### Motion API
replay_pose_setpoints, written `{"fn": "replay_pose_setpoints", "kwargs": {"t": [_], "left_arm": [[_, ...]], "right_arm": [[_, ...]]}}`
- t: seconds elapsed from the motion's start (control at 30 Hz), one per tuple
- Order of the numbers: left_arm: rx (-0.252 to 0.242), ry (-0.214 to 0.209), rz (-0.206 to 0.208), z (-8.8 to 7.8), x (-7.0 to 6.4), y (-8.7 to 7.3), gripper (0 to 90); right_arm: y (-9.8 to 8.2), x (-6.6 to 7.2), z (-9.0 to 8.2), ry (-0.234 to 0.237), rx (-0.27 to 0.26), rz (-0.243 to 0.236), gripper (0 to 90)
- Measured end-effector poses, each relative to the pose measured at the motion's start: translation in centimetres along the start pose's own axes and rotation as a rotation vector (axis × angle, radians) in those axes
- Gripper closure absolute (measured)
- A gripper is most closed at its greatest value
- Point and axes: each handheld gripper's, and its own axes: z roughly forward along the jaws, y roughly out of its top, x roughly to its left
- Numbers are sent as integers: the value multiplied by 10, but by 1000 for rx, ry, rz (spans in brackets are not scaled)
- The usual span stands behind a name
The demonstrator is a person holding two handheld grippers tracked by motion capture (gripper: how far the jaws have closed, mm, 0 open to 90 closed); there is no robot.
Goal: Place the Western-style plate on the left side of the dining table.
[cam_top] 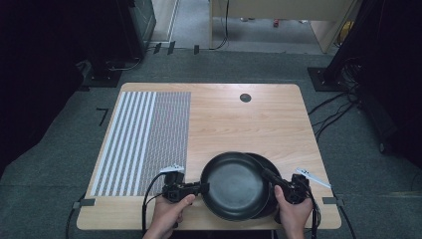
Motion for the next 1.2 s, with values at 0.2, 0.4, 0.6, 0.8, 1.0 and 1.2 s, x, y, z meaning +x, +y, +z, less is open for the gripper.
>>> {"fn": "replay_pose_setpoints", "kwargs": {"t": [0.2, 0.4, 0.6, 0.8, 1.0, 1.2], "left_arm": [[-6, -4, 1, -2, -4, 1, 740], [-10, -2, -18, -4, -3, 3, 749], [-39, 11, -19, -15, -4, 9, 752], [-57, 32, -19, -29, -1, 16, 751], [-101, 55, -31, -47, 7, 24, 751], [-152, 90, -36, -72, 18, 35, 752]], "right_arm": [[1, 2, -2, 12, -31, 17, 861], [1, 7, -2, -5, -37, 10, 856], [6, 18, 2, -2, -48, 3, 855], [12, 29, 15, 10, -31, 1, 852], [20, 46, 34, 29, -23, -12, 850], [28, 69, 60, 62, -11, -33, 850]]}}
